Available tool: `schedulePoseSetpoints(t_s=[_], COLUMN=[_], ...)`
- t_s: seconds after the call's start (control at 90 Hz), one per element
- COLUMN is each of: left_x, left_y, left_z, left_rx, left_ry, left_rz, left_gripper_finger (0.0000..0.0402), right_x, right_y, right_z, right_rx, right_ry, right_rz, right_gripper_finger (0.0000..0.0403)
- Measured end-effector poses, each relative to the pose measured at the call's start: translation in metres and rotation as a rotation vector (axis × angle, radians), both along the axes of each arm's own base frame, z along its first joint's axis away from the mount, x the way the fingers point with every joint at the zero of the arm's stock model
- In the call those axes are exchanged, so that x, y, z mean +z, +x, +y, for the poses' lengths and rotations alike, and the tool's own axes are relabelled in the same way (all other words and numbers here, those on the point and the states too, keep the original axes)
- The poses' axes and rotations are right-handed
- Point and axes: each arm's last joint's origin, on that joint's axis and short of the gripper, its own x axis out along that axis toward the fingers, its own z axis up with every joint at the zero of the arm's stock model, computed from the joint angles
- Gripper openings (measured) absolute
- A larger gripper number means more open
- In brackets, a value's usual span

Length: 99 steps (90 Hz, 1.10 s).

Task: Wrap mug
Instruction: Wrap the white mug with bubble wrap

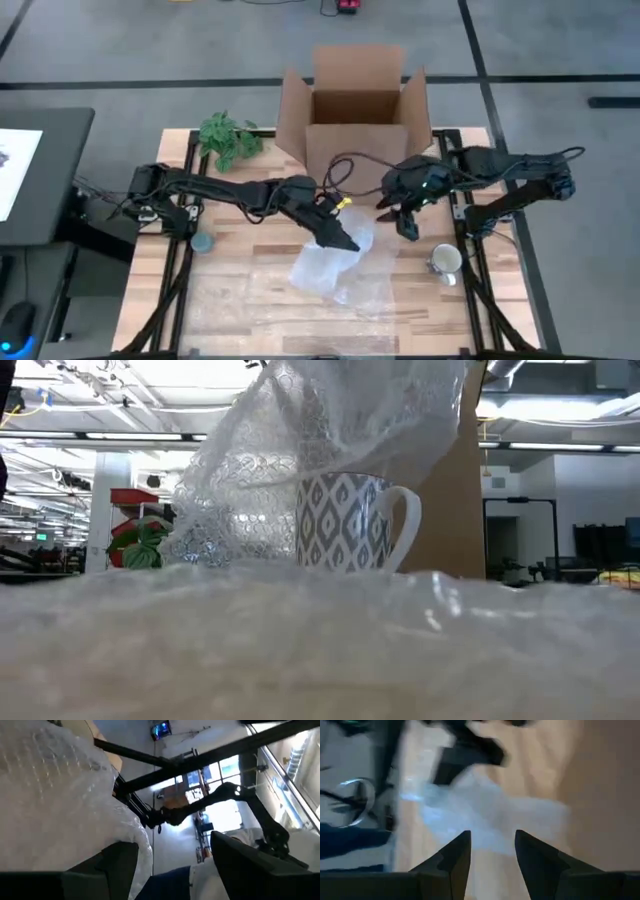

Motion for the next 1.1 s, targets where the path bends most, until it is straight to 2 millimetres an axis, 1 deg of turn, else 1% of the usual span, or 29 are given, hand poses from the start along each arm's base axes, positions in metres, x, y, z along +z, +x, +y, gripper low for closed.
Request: schedulePoseSetpoints(t_s=[0.078,0.144,0.2,0.3,0.344,0.411,0.556,0.689,0.744,0.8,0.867,1.022,1.056,1.1], left_x=[-0.004,-0.007,-0.008,-0.009,-0.009,-0.009,-0.007,-0.008,-0.008,-0.008,-0.005,0.009,0.013,0.017], left_y=[-0.001,-0.002,-0.003,-0.003,-0.003,-0.003,-0.003,-0.004,-0.004,-0.004,-0.006,-0.007,-0.007,-0.009], left_z=[0.000,-0.001,-0.001,-0.001,-0.001,-0.001,-0.002,-0.002,-0.003,-0.003,-0.003,0.003,0.005,0.008], left_rx=[-0.020,-0.035,-0.037,-0.045,-0.050,-0.056,-0.079,-0.089,-0.109,-0.129,-0.145,-0.133,-0.121,-0.112], left_ry=[-0.005,-0.009,-0.010,-0.010,-0.009,-0.010,-0.022,-0.023,-0.028,-0.035,-0.037,-0.028,-0.026,-0.026], left_rz=[0.051,0.082,0.093,0.104,0.101,0.097,0.088,0.091,0.091,0.093,0.086,-0.026,-0.056,-0.076], left_gripper_finger=[0.0226,0.0226,0.0226,0.0226,0.0226,0.0226,0.0226,0.0226,0.0226,0.0226,0.0226,0.0226,0.0226,0.0226], right_x=[-0.011,-0.015,-0.016,-0.011,-0.014,-0.022,-0.057,-0.074,-0.077,-0.077,-0.073,-0.060,-0.057,-0.052], right_y=[0.003,0.005,0.007,0.011,0.017,0.025,0.053,0.066,0.068,0.068,0.064,0.054,0.052,0.048], right_z=[0.004,0.004,0.004,0.004,0.004,0.004,0.007,0.011,0.015,0.018,0.021,0.021,0.020,0.019], right_rx=[0.040,0.072,0.086,0.089,0.088,0.088,0.126,0.142,0.154,0.165,0.175,0.173,0.172,0.168], right_ry=[-0.015,-0.048,-0.062,-0.057,-0.055,-0.044,0.026,0.033,0.034,0.034,0.034,0.023,0.023,0.025], right_rz=[0.000,-0.006,-0.029,-0.097,-0.091,-0.048,0.103,0.163,0.172,0.171,0.157,0.114,0.103,0.088], right_gripper_finger=[0.0142,0.0145,0.0150,0.0170,0.0180,0.0197,0.0225,0.0229,0.0218,0.0194,0.0152,0.0030,0.0016,0.0010])
